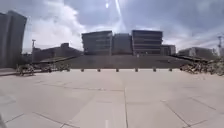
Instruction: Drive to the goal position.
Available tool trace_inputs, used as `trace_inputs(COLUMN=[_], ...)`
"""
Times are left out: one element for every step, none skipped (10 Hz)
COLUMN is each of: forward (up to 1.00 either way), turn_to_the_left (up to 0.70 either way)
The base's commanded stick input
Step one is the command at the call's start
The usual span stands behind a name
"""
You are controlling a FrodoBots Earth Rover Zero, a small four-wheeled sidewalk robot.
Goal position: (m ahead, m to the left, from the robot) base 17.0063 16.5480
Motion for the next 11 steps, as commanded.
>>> trace_inputs(forward=[0.7,0.7,0.7,0.7,0.7,0.7,0.7,0.7,0.7,0.7,0.7], turn_to_the_left=[0.0,0.0,0.0,0.0,0.0,0.0,0.0,0.0,0.0,0.0,0.0])
